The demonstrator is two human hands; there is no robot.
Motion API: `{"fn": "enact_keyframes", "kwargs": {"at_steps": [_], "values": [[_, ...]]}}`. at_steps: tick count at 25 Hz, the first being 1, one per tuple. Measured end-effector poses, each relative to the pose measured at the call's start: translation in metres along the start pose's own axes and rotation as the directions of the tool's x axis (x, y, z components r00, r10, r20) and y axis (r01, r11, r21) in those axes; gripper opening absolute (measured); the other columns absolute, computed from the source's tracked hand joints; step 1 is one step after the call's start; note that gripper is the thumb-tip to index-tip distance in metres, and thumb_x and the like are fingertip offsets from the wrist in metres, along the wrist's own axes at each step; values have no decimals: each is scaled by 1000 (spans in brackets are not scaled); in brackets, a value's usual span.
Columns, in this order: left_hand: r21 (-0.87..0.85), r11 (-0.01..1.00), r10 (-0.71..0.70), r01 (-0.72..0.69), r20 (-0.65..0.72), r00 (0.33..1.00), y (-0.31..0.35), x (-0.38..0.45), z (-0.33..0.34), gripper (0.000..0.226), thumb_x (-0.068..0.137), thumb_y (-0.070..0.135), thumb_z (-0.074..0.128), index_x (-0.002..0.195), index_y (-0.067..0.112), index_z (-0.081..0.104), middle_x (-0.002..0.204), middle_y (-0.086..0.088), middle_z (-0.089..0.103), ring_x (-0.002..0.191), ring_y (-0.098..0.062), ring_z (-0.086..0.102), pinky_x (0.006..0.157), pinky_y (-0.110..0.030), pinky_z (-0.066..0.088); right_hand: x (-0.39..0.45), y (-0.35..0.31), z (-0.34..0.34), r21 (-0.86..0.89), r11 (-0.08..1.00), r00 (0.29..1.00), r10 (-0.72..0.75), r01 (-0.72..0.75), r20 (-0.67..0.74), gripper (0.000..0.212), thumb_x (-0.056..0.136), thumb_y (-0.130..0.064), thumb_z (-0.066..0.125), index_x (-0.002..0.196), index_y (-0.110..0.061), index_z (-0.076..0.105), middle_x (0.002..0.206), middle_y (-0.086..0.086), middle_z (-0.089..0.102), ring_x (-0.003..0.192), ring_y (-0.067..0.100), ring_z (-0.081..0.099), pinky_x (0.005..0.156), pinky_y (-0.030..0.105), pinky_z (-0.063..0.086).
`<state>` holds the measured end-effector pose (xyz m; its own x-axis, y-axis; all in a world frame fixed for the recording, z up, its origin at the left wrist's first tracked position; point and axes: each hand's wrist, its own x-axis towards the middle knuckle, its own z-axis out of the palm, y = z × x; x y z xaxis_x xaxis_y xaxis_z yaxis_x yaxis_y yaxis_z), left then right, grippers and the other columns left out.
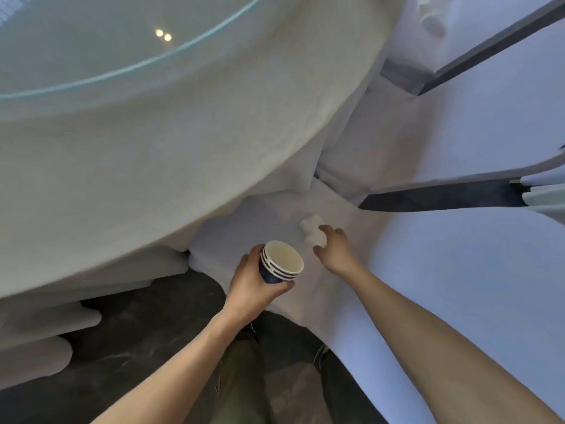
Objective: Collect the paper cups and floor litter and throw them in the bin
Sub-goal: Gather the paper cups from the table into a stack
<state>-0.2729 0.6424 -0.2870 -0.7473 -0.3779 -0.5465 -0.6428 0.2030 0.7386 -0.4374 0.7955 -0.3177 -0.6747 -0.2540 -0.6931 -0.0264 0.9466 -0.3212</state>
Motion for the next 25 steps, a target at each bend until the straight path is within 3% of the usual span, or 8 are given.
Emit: {"fn": "enact_keyframes", "kwargs": {"at_steps": [2,6,9,12,17,19,21,25], "values": [[-36,999,-37,38,14,999,-19,16,22,90,65,40,94,142,32,50,130,11,57,122,-10,56,97,-30,49,36,14,19,-190,981,999,-31,36,28,64,98,-19,57,157,-21,33,151,18,39,127,43,55,103,47,50],[-78,995,-57,59,22,998,-43,40,48,90,70,37,94,146,29,47,133,11,55,123,-8,52,95,-26,44,82,31,45,-375,922,995,-83,97,53,73,97,-5,53,160,-28,24,166,12,18,132,43,48,101,51,51],[-89,992,-85,86,16,996,-54,51,57,93,69,40,95,147,27,47,137,5,57,128,-13,54,104,-33,50,98,41,62,-443,880,983,-181,172,21,66,93,0,54,153,-19,31,149,16,35,121,42,54,91,52,54],[-77,992,-100,102,29,995,-53,56,59,94,66,43,94,146,30,47,135,5,58,127,-15,56,107,-39,52,105,46,63,-458,868,976,-219,191,-8,45,96,-3,51,140,-9,44,133,19,50,115,42,60,87,50,53],[29,998,-48,46,70,996,-21,46,38,90,65,43,92,142,31,48,131,6,59,124,-15,57,101,-41,55,89,12,17,-198,980,999,-3,13,54,25,96,-17,51,117,-10,62,130,18,66,119,39,64,92,42,52],[58,998,-12,9,62,998,9,31,21,89,60,48,90,138,33,50,126,8,61,120,-15,59,96,-41,57,63,-13,-19,-136,989,997,-42,50,62,7,93,-16,54,96,-14,60,116,16,70,109,39,67,79,38,50],[88,996,21,-26,52,998,39,14,3,86,63,46,90,138,32,51,124,9,61,117,-12,57,90,-32,54,32,-35,-54,-39,994,995,-101,102,25,17,88,-16,58,73,-18,51,88,12,68,93,39,71,69,36,48],[109,989,96,-99,30,995,97,-24,-32,86,64,48,89,139,36,49,122,15,57,115,-8,55,88,-24,47,-50,-75,-123,184,964,977,-168,191,-135,19,78,-20,63,67,-19,49,74,3,62,76,34,67,69,44,57]]}}
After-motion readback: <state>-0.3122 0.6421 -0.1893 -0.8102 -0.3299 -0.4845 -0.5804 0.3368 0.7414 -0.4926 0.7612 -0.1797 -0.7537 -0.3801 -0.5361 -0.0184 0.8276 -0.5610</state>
